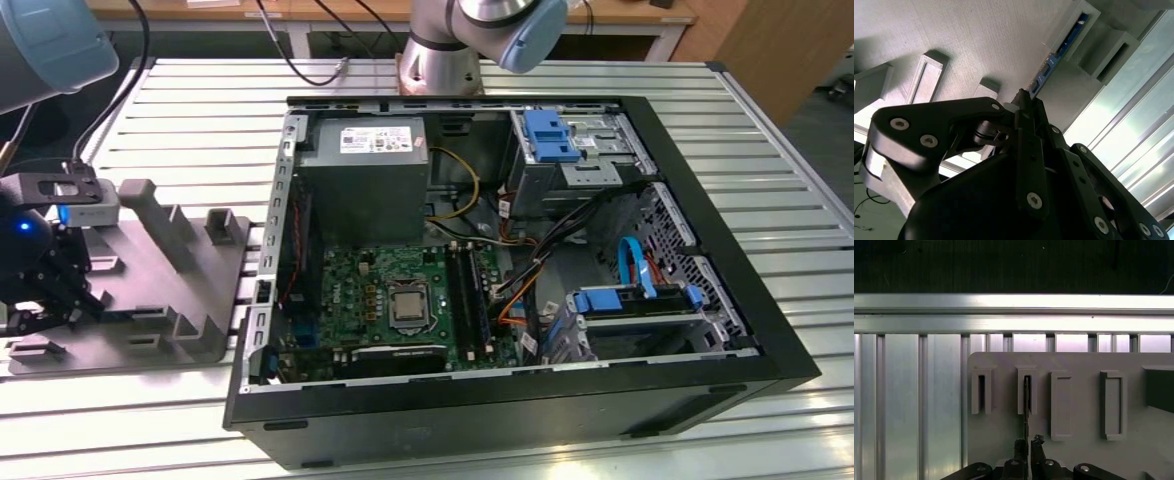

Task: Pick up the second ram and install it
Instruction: 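Pick up the second ram and move it above second insertion slot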

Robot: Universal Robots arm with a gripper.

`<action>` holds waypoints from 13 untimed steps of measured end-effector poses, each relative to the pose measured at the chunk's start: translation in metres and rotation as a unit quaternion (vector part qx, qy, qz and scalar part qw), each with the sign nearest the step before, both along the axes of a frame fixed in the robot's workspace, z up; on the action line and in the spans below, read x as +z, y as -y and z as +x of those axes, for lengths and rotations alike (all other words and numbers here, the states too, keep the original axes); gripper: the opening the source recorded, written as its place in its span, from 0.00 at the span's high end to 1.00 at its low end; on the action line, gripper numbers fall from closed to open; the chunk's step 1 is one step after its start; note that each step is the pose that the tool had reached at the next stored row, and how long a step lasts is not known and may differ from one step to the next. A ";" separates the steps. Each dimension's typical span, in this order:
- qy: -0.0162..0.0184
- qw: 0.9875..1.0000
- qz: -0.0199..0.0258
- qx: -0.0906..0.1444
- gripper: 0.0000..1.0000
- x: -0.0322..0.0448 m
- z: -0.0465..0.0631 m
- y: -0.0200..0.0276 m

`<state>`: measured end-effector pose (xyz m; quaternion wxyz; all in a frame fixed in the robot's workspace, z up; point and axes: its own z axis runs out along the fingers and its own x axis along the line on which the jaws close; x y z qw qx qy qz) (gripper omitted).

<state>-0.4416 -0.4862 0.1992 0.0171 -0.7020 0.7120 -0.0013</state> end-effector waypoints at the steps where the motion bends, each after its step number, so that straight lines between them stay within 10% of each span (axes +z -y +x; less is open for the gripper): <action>1: 0.000 1.000 0.000 0.000 0.81 0.0000 0.000 0.0000; 13: 0.000 1.000 0.000 0.000 0.89 0.0000 0.000 0.0000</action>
